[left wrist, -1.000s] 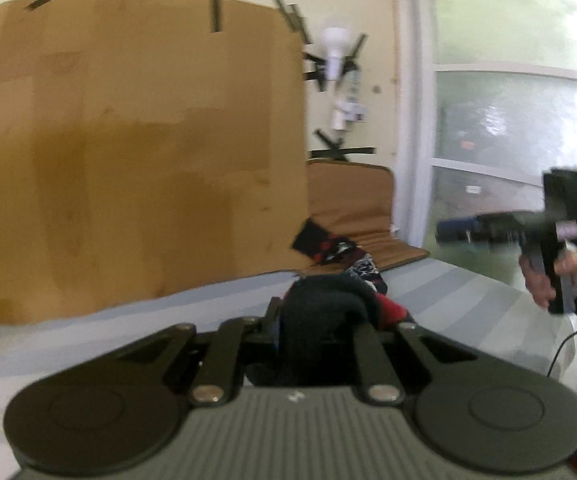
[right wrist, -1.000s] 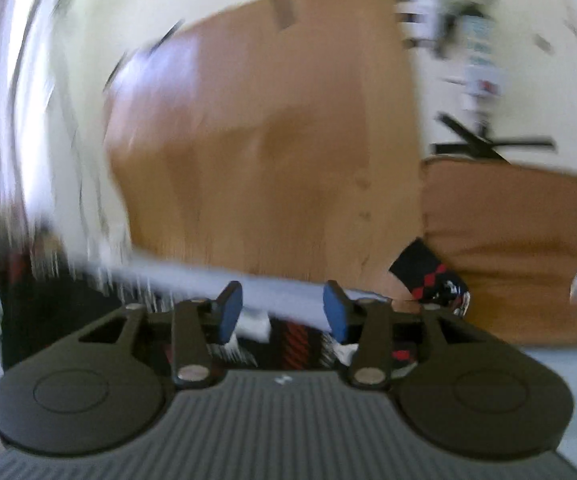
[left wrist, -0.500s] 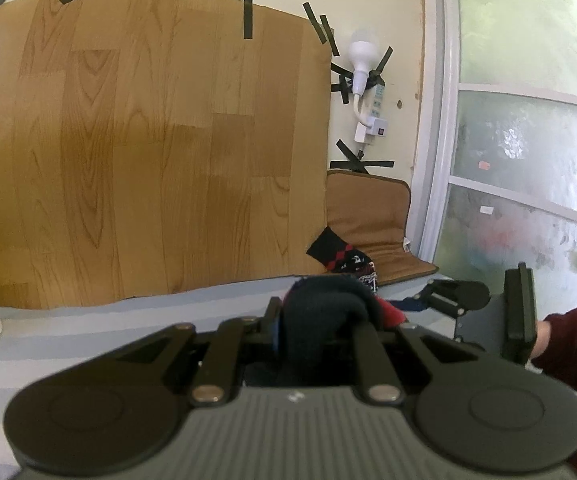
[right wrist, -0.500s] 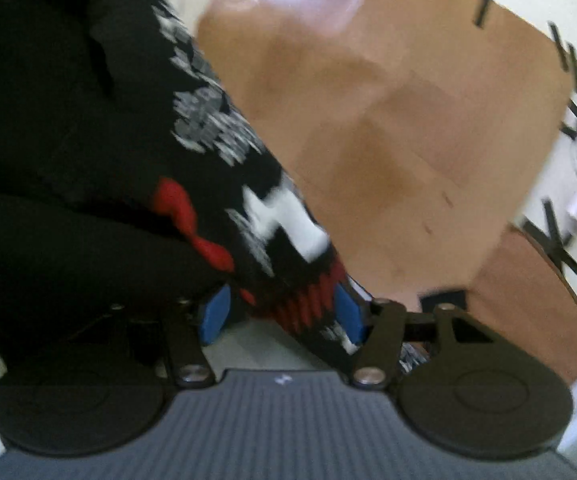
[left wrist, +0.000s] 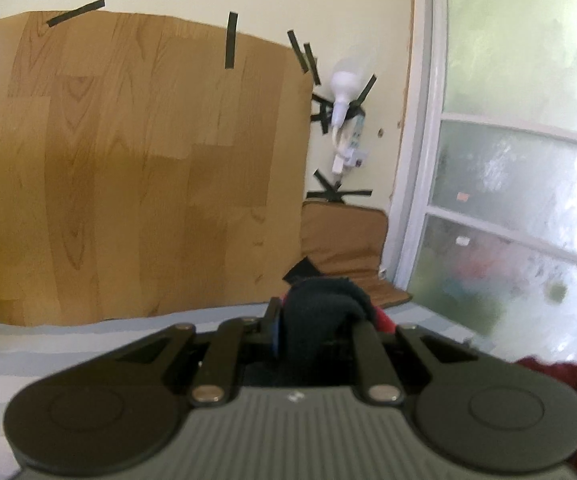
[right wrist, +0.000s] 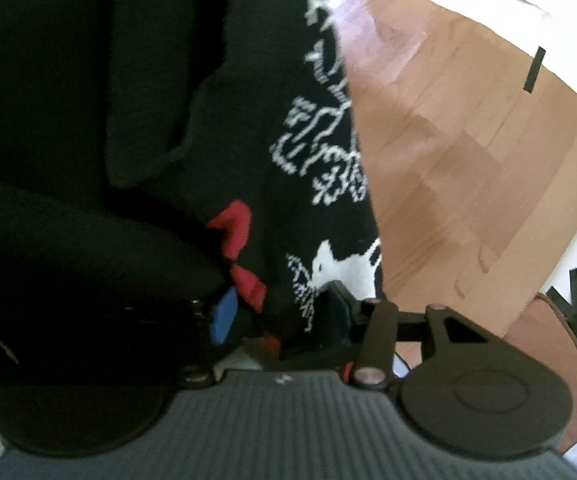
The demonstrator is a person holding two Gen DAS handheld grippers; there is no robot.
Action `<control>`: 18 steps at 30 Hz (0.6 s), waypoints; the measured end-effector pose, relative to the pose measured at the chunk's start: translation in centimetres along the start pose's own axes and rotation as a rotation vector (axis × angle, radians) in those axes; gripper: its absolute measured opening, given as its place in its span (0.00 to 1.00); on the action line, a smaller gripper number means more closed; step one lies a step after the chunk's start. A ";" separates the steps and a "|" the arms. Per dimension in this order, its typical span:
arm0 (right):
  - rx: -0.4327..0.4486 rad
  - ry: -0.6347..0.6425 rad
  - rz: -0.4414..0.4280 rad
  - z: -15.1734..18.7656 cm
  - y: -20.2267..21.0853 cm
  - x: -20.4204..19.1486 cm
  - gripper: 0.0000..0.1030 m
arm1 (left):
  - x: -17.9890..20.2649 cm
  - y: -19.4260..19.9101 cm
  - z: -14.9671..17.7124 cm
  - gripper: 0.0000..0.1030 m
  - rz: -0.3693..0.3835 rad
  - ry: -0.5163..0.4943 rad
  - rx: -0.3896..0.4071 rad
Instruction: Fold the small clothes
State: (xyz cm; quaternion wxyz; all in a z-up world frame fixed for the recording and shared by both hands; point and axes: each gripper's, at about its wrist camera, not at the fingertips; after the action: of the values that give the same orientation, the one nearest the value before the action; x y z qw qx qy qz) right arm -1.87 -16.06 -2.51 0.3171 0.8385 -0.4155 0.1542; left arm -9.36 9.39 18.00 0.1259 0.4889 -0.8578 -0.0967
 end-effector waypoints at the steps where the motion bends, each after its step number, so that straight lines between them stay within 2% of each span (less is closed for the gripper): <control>1: 0.015 0.013 -0.007 0.6 -0.6 -0.4 0.51 | 0.2 0.3 -0.4 0.11 0.004 0.005 0.004; 4: 0.049 0.068 0.003 0.6 -0.3 -2.4 0.54 | 0.8 1.2 -1.5 0.11 0.004 -0.005 0.024; 7: 0.074 0.100 0.054 0.1 -1.1 -2.6 0.50 | 1.7 2.4 -2.3 0.11 -0.013 -0.050 0.064; 8: 0.077 0.111 0.080 0.0 -1.3 -2.5 0.31 | 2.0 2.9 -2.4 0.11 -0.020 -0.061 0.076; 9: 0.078 0.117 0.115 -0.1 -1.5 -2.1 0.17 | 2.2 3.4 -2.6 0.11 -0.027 -0.070 0.087; 12: 0.116 0.043 0.229 -1.4 -0.7 0.8 0.14 | 2.4 4.9 -2.9 0.11 -0.056 -0.088 0.114; 15: 0.197 -0.013 0.393 -3.8 1.5 4.7 0.12 | 2.5 6.8 -3.3 0.11 -0.091 -0.095 0.160; 18: 0.286 -0.075 0.470 -6.1 5.2 7.7 0.11 | 2.7 9.2 -4.2 0.11 -0.110 -0.110 0.235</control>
State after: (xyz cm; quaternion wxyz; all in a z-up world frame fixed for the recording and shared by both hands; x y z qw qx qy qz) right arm -1.35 -19.01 8.19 0.1354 0.7606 -0.5839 0.2493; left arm -16.91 11.55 24.94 0.0153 0.5407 -0.8406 -0.0290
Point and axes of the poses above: each gripper's, at about its wrist camera, not at the fingertips, and y roughly against the way its jaws point, x to its right, z to its underside, and after that the axes turned 4 degrees about -z, right-handed
